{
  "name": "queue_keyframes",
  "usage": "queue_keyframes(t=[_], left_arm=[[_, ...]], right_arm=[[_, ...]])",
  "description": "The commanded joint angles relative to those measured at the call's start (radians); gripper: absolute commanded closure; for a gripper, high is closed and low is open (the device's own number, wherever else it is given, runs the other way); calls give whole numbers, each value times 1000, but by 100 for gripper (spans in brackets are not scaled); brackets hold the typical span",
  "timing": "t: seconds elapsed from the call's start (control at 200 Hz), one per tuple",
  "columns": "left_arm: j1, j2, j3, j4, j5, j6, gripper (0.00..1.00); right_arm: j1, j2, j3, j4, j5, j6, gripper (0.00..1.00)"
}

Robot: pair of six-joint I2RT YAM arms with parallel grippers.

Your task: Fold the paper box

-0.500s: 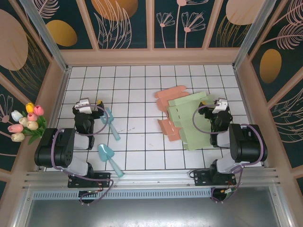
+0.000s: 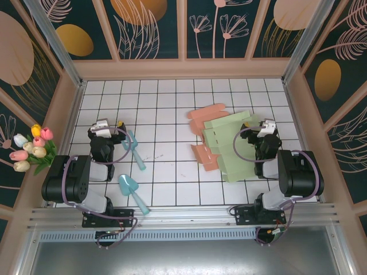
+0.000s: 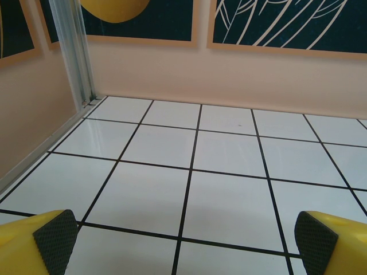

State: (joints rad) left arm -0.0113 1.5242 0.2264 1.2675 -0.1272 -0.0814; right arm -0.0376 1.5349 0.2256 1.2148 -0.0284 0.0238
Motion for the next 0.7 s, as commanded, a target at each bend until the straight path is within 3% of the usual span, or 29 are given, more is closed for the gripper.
queue_keyframes(t=[0.0,0.586,0.691], left_arm=[[6,-4,11,4,17,9,1],[11,-5,14,-1,29,6,1],[11,-46,18,-39,72,25,1]], right_arm=[[-2,6,17,14,-19,-12,1],[-17,6,19,11,-47,-5,1],[9,-2,14,18,14,-14,1]])
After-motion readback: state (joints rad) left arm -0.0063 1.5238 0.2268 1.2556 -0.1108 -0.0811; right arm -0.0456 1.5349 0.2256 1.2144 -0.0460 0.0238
